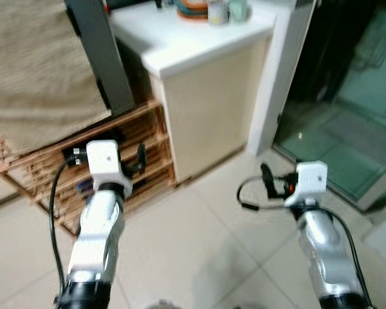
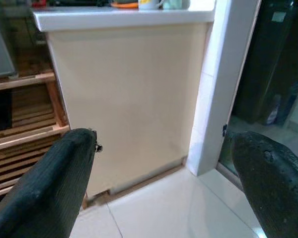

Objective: Restocking fridge

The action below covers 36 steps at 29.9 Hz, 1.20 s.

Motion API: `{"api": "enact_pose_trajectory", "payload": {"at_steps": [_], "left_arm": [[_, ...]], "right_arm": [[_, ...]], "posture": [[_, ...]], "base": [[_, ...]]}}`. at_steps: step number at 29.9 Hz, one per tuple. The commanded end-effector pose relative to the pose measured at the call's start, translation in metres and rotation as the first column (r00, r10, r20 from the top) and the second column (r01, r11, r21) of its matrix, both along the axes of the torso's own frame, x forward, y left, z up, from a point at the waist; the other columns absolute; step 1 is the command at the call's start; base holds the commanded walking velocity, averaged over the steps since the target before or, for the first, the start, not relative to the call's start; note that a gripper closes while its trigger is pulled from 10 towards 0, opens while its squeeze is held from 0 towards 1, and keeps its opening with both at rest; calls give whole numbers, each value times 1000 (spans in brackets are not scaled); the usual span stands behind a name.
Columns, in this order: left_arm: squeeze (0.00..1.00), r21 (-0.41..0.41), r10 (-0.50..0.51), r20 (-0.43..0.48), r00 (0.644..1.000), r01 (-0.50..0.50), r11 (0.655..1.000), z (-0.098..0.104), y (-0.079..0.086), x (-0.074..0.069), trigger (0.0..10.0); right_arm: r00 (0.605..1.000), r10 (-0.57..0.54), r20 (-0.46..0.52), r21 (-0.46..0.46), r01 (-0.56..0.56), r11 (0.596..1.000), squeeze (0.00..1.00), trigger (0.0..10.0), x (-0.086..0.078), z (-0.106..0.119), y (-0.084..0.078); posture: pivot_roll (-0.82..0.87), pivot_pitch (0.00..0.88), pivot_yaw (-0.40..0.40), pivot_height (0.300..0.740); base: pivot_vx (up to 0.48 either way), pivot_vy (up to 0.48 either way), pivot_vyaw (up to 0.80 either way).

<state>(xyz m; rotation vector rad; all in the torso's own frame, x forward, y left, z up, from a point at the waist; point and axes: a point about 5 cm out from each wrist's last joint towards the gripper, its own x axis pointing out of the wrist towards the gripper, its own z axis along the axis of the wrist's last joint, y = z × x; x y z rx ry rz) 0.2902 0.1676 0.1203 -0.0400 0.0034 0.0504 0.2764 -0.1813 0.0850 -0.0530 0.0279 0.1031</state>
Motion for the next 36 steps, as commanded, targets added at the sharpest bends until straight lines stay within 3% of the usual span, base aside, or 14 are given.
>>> {"api": "enact_pose_trajectory", "payload": {"at_steps": [1,8,13,15,36], "left_arm": [[0,4,36,-17,999,-36,999,-1,9,0,10000],[0,15,43,-27,999,-42,999,-3,11,1,10000],[0,65,16,-32,999,-14,998,-4,7,3,10000],[0,32,-15,-8,1000,15,999,-2,5,2,10000],[0,5,17,-21,1000,-16,1000,-4,9,6,10000]], "right_arm": [[999,46,11,14,-46,999,0,10000,2,2,10],[998,58,-8,17,-58,998,0,10000,4,-2,12],[988,147,-43,-32,-148,988,0,10000,5,-7,28],[984,173,-48,-40,-175,984,0,10000,3,-8,33],[995,88,-45,-41,-90,995,0,10000,1,-12,19]], "posture": [[-88,0,66,740],[-80,0,64,740],[-81,0,67,740],[-81,0,66,740],[-89,0,70,740]], "base": [[0,0,700],[0,0,646],[0,0,240],[0,0,0],[480,0,0]]}}
